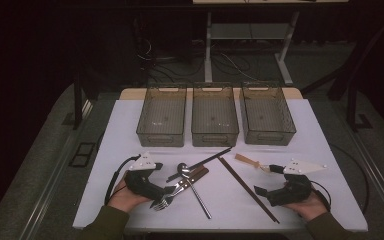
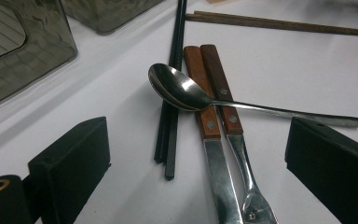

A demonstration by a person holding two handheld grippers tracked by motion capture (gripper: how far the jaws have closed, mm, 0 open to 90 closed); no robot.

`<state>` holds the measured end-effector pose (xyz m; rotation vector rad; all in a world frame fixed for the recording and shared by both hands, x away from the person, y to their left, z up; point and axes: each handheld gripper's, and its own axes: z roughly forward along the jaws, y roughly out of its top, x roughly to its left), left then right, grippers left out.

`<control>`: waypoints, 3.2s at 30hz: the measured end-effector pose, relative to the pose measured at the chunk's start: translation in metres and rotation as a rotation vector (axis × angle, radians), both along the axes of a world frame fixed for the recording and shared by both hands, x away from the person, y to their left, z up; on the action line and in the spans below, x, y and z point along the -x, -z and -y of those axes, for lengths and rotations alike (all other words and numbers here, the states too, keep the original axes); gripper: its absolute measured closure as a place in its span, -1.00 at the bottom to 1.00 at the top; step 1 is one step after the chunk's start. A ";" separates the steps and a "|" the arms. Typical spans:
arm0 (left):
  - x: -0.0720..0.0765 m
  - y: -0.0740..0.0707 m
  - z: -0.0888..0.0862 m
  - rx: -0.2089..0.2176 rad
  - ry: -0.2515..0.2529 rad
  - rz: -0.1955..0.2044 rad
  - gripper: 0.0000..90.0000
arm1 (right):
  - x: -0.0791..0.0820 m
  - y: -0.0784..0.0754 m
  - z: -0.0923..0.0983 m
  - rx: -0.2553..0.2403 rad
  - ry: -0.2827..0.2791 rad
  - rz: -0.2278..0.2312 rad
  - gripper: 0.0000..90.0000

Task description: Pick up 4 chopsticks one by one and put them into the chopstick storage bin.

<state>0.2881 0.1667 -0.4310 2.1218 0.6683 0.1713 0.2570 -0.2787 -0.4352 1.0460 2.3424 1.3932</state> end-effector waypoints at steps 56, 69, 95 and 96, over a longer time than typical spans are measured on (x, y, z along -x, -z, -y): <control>-0.030 0.015 0.003 -0.101 0.011 -0.074 0.82 | 0.001 0.000 0.001 -0.003 0.003 0.003 -0.95; -0.031 0.017 0.005 -0.149 0.017 -0.031 0.83 | 0.001 0.000 0.001 -0.004 0.004 0.003 -0.95; -0.022 0.012 -0.029 -0.169 0.052 -0.074 0.86 | 0.001 -0.001 0.002 -0.004 0.002 0.007 -0.95; -0.022 0.012 -0.028 -0.174 0.051 -0.068 0.77 | 0.001 -0.001 0.002 -0.004 0.002 0.008 -0.95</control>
